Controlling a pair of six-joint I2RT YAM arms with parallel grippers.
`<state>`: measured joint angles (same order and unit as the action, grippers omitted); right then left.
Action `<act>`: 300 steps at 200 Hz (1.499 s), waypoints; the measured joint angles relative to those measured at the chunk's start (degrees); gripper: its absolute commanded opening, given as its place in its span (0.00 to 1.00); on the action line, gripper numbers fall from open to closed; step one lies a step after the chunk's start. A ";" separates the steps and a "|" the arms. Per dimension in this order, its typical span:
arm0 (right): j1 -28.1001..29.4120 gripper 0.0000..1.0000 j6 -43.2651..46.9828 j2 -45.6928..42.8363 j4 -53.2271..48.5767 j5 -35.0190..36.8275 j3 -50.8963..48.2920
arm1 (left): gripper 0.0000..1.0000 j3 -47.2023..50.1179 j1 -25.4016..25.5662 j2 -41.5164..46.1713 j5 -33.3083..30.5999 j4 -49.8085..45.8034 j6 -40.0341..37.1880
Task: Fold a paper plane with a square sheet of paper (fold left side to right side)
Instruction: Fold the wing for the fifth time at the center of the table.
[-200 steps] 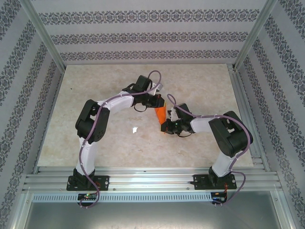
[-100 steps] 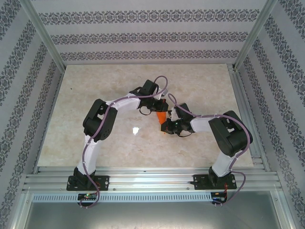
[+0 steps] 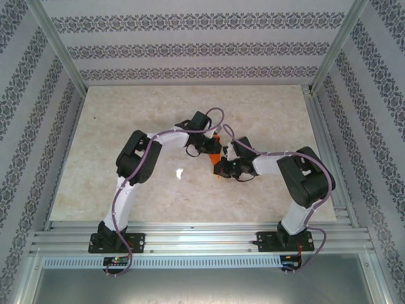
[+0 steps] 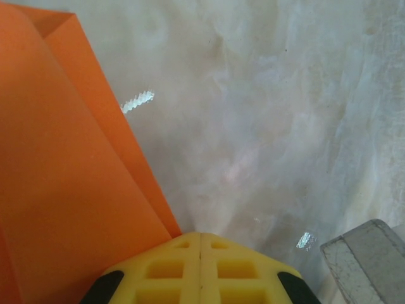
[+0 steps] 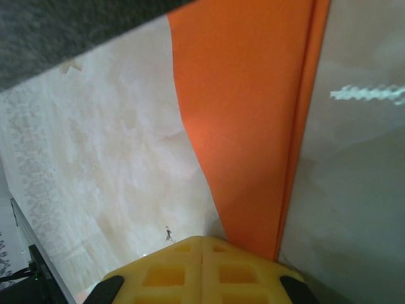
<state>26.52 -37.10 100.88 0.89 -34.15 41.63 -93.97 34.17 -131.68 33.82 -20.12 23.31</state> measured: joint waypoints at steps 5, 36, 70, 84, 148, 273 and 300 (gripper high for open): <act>0.00 0.02 0.15 0.02 -0.17 0.02 0.09 | 0.00 -0.66 -0.02 -0.28 0.09 -0.79 -0.24; 0.00 0.02 0.79 0.17 -1.07 0.04 0.61 | 0.00 -5.07 -0.55 -2.51 0.37 -4.09 -1.75; 0.11 0.02 0.83 0.20 -1.49 0.28 0.79 | 0.00 -11.08 -1.86 -5.97 0.20 -5.66 -2.99; 0.13 0.02 0.83 0.17 -1.55 0.44 0.81 | 0.00 -13.35 -2.60 -7.41 0.63 -6.21 -3.37; 0.50 0.02 0.81 0.00 -1.70 1.22 0.87 | 0.00 -25.24 -4.63 -14.10 2.82 -11.41 -3.65; 0.85 0.04 0.87 -0.15 -2.80 1.73 1.60 | 0.13 -33.31 -13.44 -17.09 -1.84 -12.07 -2.99; 1.07 0.08 2.01 -0.24 -5.07 2.25 2.89 | 0.17 -26.03 -16.17 -8.02 -3.21 -11.76 -3.19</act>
<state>27.59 -35.09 100.64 -4.19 -31.90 44.51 -120.01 18.00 -139.70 30.61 -31.88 20.12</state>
